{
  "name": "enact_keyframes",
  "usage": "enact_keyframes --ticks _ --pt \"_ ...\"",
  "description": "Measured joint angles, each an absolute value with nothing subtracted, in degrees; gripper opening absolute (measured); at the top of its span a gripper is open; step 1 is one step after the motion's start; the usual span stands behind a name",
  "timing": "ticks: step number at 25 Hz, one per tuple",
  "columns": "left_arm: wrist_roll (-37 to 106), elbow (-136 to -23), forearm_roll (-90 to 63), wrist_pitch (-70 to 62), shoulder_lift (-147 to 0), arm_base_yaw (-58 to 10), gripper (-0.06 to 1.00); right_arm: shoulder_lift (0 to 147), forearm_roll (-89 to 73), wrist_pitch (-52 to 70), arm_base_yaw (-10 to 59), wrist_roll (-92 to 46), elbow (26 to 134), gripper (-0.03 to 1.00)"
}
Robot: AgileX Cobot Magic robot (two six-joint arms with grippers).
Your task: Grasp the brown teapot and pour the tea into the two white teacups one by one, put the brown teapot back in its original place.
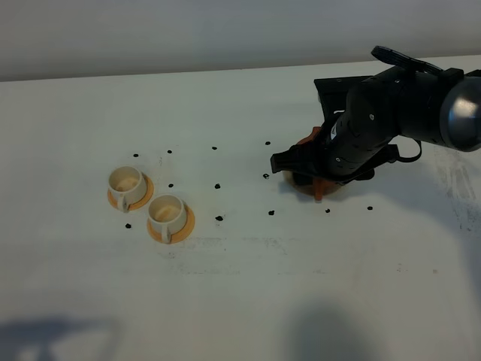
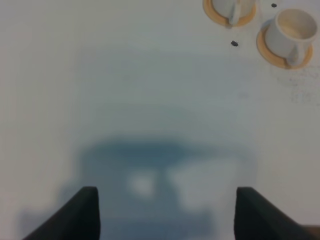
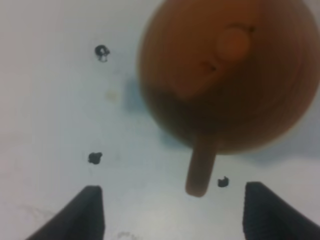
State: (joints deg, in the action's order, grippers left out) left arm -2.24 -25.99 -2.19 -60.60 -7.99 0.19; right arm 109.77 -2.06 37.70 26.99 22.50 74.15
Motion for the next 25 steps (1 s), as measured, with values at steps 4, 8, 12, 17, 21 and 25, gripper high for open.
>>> enact_keyframes --ticks 4,8,12,17,21,25 --pt "-2.24 -25.99 -2.19 -60.6 -7.99 0.19 0.57 109.77 -2.36 37.74 26.92 23.43 74.15 0.59" --pt "-2.32 -25.99 -2.19 -60.6 -7.99 0.19 0.57 109.77 -1.88 38.66 26.92 25.2 74.15 0.59" --pt "-2.32 -25.99 -2.19 -60.6 -7.99 0.19 0.57 109.77 0.0 38.96 26.92 27.08 74.15 0.59" --pt "-2.27 -25.99 -2.19 -60.6 -7.99 0.19 0.57 110.41 2.1 39.35 26.92 28.6 75.01 0.59" --pt "-2.27 -25.99 -2.19 -60.6 -7.99 0.19 0.57 112.1 2.88 40.51 27.03 29.12 77.45 0.59" --pt "-2.27 -25.99 -2.19 -60.6 -7.99 0.19 0.57 113.17 2.84 41.09 27.02 29.12 78.04 0.56"
